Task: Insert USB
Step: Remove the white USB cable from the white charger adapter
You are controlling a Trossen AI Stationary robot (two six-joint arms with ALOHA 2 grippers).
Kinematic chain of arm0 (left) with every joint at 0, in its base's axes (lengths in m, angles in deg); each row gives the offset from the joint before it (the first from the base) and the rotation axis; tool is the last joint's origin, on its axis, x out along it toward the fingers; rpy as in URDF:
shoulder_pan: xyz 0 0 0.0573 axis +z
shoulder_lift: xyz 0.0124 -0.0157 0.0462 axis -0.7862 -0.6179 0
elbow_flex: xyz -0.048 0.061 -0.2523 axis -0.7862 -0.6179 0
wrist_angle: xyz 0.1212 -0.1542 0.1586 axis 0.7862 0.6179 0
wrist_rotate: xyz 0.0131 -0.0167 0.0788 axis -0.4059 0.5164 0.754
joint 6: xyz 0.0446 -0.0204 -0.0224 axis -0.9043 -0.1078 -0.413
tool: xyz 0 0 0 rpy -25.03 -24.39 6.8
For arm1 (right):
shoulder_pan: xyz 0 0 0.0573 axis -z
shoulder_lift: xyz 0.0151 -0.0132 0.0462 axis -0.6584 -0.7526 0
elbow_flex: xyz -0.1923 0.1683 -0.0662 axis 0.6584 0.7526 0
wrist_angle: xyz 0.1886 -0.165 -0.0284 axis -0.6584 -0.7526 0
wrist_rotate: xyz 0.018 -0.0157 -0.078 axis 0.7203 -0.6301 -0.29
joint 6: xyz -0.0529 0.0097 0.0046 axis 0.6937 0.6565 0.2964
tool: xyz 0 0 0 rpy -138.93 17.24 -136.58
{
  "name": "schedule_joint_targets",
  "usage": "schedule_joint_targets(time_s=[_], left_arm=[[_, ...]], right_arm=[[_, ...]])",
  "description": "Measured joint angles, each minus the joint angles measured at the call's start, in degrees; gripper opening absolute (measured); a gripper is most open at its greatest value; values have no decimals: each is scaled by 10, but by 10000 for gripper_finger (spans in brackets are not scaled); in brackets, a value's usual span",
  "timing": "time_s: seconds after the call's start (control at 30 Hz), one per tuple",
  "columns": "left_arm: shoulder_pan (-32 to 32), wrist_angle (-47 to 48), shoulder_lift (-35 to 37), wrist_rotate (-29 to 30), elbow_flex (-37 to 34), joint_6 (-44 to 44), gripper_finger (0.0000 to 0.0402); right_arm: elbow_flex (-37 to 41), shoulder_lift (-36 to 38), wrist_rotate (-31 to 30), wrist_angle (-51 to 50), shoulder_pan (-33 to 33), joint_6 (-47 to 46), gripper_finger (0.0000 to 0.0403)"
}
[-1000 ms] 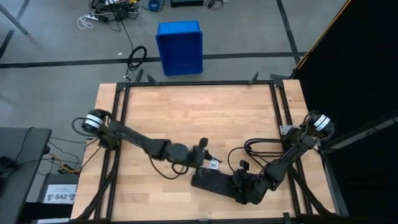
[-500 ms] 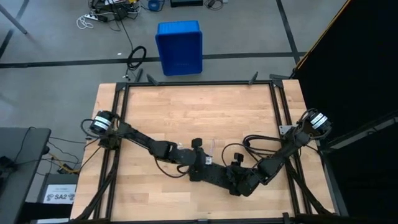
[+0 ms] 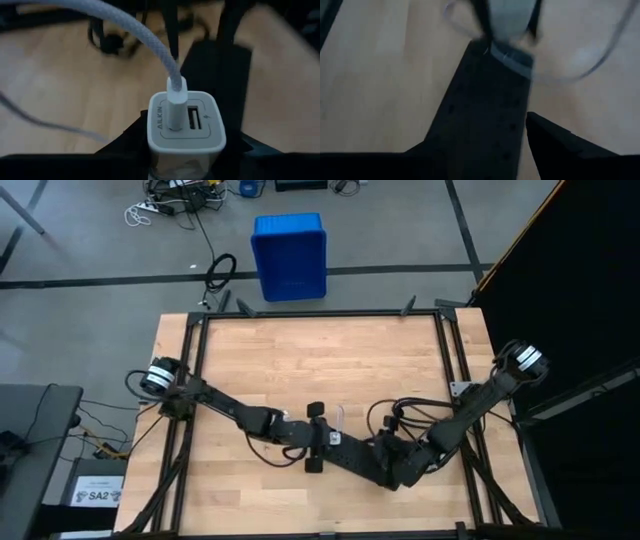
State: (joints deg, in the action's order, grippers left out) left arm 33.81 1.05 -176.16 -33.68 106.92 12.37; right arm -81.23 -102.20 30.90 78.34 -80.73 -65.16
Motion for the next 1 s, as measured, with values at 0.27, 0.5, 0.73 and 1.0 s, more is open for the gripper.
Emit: schedule_joint_targets(time_s=[0.27, 0.5, 0.73, 1.0], left_arm=[[0, -9, 1, 0, 1, 0, 126], [-1, -6, 2, 1, 2, 0, 126], [0, -12, 2, 2, 2, 0, 126], [0, -5, 1, 3, 1, 2, 126]], right_arm=[[-2, -11, -35, 110, 44, 59, 169], [-2, -15, -27, 190, 71, 153, 160], [-3, -15, 36, 236, 101, 176, 160], [-4, -64, 114, 307, 140, 196, 151]])
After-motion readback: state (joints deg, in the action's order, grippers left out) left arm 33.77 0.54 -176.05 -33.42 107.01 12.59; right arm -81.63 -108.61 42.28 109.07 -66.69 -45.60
